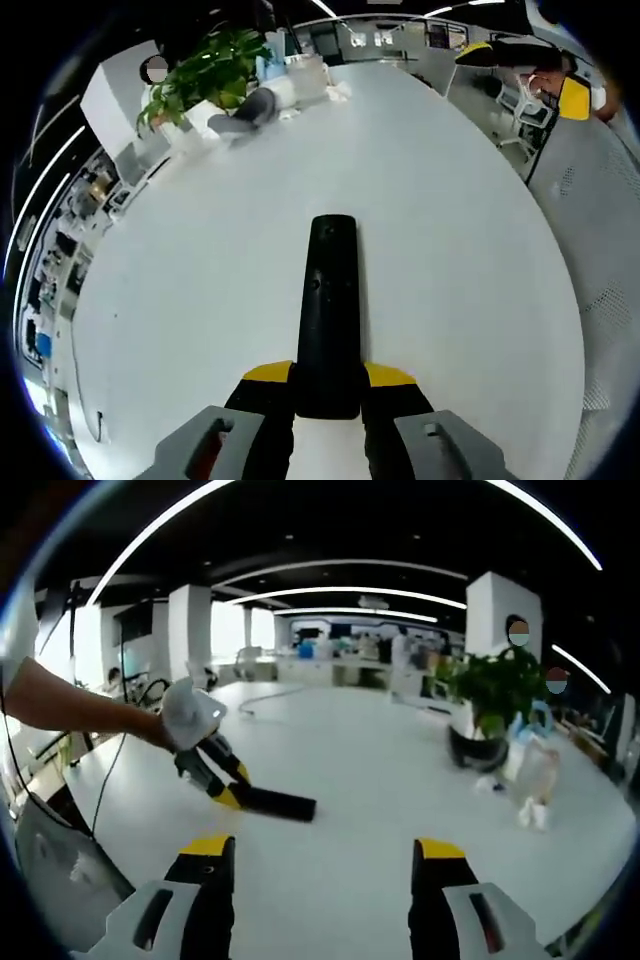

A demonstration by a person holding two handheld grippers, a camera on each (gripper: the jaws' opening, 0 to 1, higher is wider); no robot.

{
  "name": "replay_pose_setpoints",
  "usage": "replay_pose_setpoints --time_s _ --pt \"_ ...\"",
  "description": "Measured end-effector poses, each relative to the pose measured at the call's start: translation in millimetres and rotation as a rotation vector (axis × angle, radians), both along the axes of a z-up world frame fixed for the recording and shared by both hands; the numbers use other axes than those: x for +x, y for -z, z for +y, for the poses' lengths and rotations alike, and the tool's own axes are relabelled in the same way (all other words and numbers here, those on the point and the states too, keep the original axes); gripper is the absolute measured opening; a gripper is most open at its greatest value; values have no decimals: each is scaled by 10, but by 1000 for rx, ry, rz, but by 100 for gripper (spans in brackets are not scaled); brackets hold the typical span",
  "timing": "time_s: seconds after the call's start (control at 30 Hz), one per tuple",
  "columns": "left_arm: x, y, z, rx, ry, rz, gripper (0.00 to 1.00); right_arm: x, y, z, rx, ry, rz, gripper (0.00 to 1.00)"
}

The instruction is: Press the specified remote control buttons in sequence, fully releasing each button before pressing the next.

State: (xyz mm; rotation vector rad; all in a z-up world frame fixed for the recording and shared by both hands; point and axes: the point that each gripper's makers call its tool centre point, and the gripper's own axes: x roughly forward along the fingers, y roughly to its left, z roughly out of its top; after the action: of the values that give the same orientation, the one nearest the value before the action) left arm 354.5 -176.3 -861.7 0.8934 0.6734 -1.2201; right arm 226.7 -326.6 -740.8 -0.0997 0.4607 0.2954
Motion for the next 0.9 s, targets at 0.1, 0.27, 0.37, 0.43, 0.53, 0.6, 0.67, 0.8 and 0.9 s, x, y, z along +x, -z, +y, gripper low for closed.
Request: replay_pose_setpoints --time_s 0.1,0.27,0.37,0.43,0.53,0.6,0.67,0.8,0.9 --pt "54 -15 6 0 -4 4 24 2 9 -2 0 1 4 70" --pt "133 2 27 2 -11 9 24 -1 25 9 -7 -5 12 70" --pt "197 -18 38 -1 -17 12 24 -4 36 11 -9 -7 18 70" --pt "251 -27 42 -1 -18 13 24 -5 39 15 -5 -9 19 70" --pt "317 -41 66 -3 -29 19 24 -6 45 24 -7 -13 23 70" --pt "361 -49 83 2 -32 24 24 -8 56 30 -10 -16 28 70" --pt "429 -53 115 12 -27 25 24 -7 57 29 -9 -16 28 70" --pt "561 -98 176 34 -37 37 24 -11 61 41 4 -20 35 71" --pt "643 -76 174 48 -35 39 24 -14 71 55 -3 -27 39 71"
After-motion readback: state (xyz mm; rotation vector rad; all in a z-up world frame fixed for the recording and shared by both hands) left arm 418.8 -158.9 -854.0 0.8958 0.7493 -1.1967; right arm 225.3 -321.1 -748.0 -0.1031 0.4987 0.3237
